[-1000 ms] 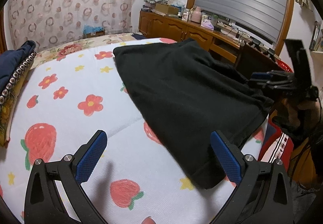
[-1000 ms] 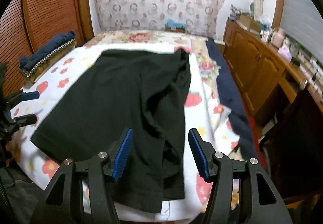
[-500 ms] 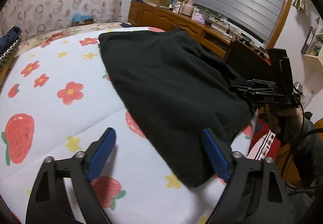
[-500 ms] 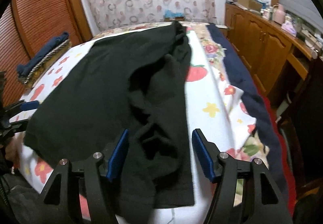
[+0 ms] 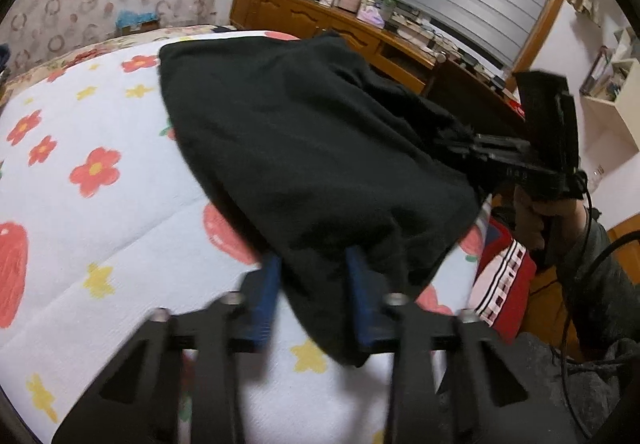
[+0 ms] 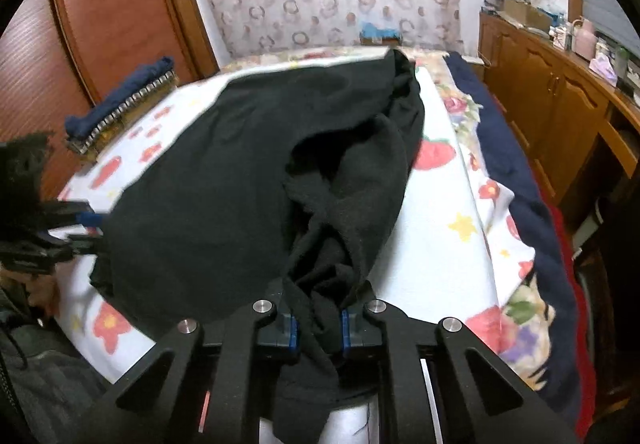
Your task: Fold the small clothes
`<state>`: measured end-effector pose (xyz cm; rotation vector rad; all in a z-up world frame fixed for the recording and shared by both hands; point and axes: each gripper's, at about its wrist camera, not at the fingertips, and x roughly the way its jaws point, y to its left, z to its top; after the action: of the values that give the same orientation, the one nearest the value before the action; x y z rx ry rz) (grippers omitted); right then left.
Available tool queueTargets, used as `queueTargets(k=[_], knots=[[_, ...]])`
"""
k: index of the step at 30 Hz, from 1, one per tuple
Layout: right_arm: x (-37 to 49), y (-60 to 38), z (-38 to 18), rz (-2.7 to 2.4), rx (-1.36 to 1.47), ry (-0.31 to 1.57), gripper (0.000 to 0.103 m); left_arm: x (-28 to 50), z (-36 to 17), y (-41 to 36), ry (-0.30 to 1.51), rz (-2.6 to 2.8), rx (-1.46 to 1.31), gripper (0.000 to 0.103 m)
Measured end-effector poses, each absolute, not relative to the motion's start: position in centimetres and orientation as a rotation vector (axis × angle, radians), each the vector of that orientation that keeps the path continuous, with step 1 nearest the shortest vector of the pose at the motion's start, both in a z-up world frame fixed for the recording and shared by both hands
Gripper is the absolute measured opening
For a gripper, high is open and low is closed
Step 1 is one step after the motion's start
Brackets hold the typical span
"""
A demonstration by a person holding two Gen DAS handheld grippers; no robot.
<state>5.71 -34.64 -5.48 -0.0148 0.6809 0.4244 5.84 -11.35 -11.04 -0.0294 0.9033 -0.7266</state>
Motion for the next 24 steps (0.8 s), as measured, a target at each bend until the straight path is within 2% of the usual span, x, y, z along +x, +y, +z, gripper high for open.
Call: queueTargets(k=[2,5,11,19,24], knots=[[5.1,-34.7,-4.5,0.426,-0.007,0.633,0.013,5.6,-10.1,-11.5,0.873,-0.725,-0.015,0.004],[4.4,-34.7,-2.4,0.431,0.003,0.556,0.013,4.7,-6.9,-10.6,0.721,-0.656,-0.019,0.004],[3.3,-34.2,3.3,0.483,0.022,0.409,0.013,3.7,0.5,-6.9,0.549,-0.617,-0.086,0.004],[1.6,-31.4,10.8,0.577,-0.044,0.266,0.013,3.1,6.9,-2.1,0.390,-0.555,-0.126,0.004],[5.6,-28.5,14.1,0.599,-0.107,0.261,0.013,5.7,9.2,-0.1,0.344,-0.468,-0.116,0.004]])
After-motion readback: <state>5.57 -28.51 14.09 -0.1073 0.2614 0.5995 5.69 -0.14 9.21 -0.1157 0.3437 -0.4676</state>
